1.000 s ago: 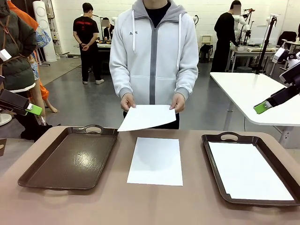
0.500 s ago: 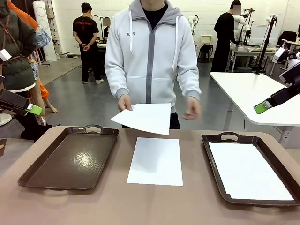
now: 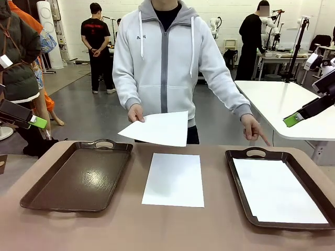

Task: Sort the A4 documents.
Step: Receive the A4 Paper.

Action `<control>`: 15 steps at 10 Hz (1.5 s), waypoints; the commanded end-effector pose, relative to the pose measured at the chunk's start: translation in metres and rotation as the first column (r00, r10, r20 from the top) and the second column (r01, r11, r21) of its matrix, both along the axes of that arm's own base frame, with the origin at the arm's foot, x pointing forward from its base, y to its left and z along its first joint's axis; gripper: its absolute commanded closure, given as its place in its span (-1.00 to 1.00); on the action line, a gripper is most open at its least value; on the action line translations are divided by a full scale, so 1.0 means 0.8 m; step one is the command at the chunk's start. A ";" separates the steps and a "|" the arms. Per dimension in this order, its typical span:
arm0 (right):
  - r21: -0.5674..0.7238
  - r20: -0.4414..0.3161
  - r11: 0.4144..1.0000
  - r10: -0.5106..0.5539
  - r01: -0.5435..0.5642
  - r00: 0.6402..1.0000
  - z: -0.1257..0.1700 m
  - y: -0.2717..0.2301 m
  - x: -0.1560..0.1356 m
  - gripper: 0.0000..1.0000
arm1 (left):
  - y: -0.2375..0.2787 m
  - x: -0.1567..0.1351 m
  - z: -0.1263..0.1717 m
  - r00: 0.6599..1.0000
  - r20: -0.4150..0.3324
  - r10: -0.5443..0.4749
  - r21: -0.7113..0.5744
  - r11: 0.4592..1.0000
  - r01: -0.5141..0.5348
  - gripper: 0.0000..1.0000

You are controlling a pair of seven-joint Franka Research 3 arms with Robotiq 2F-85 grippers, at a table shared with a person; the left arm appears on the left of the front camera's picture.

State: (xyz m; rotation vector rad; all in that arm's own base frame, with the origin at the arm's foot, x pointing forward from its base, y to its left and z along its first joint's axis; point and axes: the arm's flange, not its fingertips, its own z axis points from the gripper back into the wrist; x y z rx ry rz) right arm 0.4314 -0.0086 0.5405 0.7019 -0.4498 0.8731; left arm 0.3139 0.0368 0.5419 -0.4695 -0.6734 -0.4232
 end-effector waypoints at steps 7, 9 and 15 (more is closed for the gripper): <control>-0.001 0.010 1.000 0.004 -0.004 1.000 0.000 0.001 0.000 -1.00 | 0.001 0.001 -0.001 1.000 0.004 -0.017 -0.014 1.000 0.017 -1.00; 0.114 -0.063 0.994 0.003 0.004 0.998 -0.007 0.008 0.013 -1.00 | 0.001 0.001 -0.001 1.000 0.004 -0.017 -0.014 1.000 0.017 -1.00; 0.447 -0.358 0.870 -0.042 0.211 0.933 -0.052 0.065 0.076 -1.00 | 0.001 0.001 -0.001 1.000 0.004 -0.017 -0.014 1.000 0.017 -1.00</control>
